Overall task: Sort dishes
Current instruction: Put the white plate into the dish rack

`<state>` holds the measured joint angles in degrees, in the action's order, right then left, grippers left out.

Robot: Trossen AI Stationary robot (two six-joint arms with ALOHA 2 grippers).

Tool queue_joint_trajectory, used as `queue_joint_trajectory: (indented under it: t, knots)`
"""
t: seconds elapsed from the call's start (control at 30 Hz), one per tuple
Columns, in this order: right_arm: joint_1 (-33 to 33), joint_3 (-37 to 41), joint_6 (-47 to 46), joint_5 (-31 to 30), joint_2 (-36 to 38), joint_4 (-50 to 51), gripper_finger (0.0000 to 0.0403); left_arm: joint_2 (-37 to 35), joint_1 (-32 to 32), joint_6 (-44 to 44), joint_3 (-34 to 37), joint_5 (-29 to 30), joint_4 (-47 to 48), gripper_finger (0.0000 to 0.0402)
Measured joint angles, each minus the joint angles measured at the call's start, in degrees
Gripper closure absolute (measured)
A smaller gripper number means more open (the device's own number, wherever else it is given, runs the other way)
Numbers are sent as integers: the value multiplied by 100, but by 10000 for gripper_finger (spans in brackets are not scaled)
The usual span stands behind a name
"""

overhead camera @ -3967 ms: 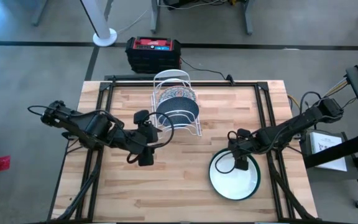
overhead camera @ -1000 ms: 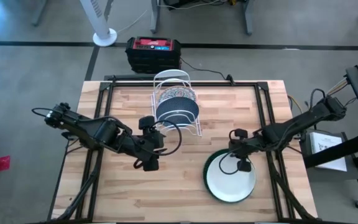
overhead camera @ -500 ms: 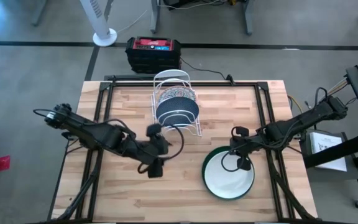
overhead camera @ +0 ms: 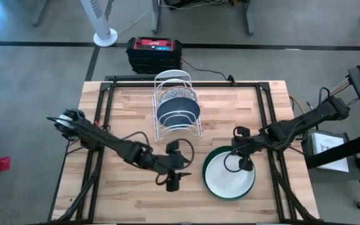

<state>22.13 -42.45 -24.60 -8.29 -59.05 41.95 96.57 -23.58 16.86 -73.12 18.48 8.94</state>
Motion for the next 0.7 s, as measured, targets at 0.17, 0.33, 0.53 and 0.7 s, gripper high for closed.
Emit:
queue_joint_trajectory:
  t: [0.17,0.33,0.53,0.7]
  knots:
    - [-7,-182,103,-172,-2,1,403,642,80,306,-204,27,-156,196]
    - [14,-230,189,-217,-4,-8,403,910,197,569,-317,278,-446,196]
    - [112,-274,408,-377,-13,-19,403,929,406,833,-59,168,-1138,190]
    - [162,-393,622,-548,-13,-6,403,1115,516,922,153,-30,-1972,178]
